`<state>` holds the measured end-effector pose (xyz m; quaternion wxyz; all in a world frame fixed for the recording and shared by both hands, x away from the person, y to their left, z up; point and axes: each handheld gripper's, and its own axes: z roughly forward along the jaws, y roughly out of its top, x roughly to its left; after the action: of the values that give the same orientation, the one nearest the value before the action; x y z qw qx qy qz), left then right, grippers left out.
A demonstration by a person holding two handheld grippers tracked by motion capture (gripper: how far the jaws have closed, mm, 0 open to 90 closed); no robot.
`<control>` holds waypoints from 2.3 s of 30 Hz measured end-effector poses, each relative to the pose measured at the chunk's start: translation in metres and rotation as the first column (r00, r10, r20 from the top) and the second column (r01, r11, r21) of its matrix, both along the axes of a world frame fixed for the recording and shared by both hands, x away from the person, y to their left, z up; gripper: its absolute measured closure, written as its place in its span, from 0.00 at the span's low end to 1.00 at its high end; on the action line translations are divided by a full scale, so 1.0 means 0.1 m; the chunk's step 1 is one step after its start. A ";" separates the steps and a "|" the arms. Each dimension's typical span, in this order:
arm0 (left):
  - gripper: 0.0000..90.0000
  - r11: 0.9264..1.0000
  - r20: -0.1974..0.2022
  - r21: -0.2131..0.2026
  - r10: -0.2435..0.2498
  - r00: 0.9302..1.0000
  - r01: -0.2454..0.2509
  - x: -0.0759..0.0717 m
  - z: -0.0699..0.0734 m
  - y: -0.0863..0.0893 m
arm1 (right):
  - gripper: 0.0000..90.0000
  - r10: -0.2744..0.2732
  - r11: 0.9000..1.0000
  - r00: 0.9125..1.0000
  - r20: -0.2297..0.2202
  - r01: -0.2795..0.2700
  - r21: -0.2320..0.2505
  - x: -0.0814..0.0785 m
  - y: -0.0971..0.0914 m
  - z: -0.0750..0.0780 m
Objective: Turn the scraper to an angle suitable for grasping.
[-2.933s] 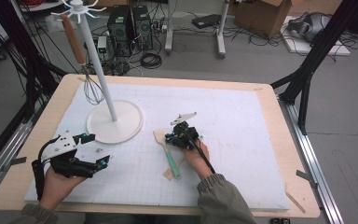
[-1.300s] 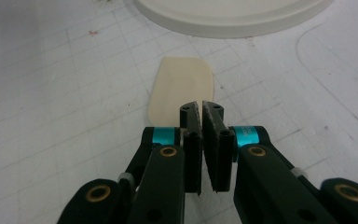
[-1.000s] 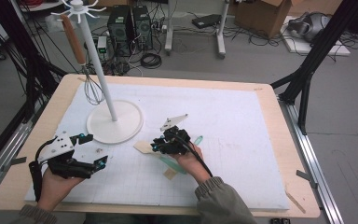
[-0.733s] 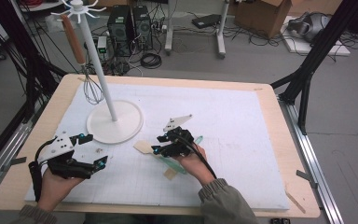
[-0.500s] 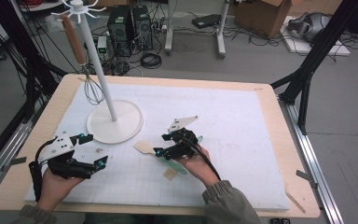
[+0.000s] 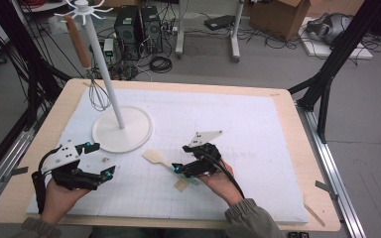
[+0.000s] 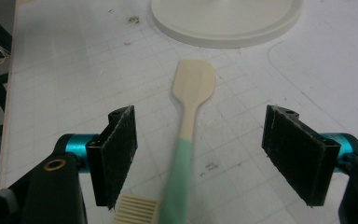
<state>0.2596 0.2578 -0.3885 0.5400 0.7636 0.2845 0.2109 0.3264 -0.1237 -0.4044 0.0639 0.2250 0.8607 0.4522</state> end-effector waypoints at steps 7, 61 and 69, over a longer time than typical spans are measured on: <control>0.08 1.000 0.000 -0.004 0.002 1.000 -0.002 0.00 0.00 0.01 | 0.26 -0.021 1.000 1.000 -0.003 0.021 0.016 -0.06 -0.15 -0.03; 0.08 1.000 0.000 -0.011 0.002 1.000 -0.002 0.01 0.00 0.04 | 0.45 -0.006 0.999 1.000 -0.024 0.005 -0.052 -0.29 -0.34 -0.27; 0.08 1.000 -0.001 -0.012 0.001 1.000 -0.001 0.01 0.00 0.03 | 0.57 0.013 0.997 0.999 -0.033 -0.015 -0.079 -0.28 -0.28 -0.31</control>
<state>0.2602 0.2606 -0.3888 0.5443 0.7602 0.2865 0.2092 0.2984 -0.1512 -0.4354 0.0556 0.2236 0.8805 0.4142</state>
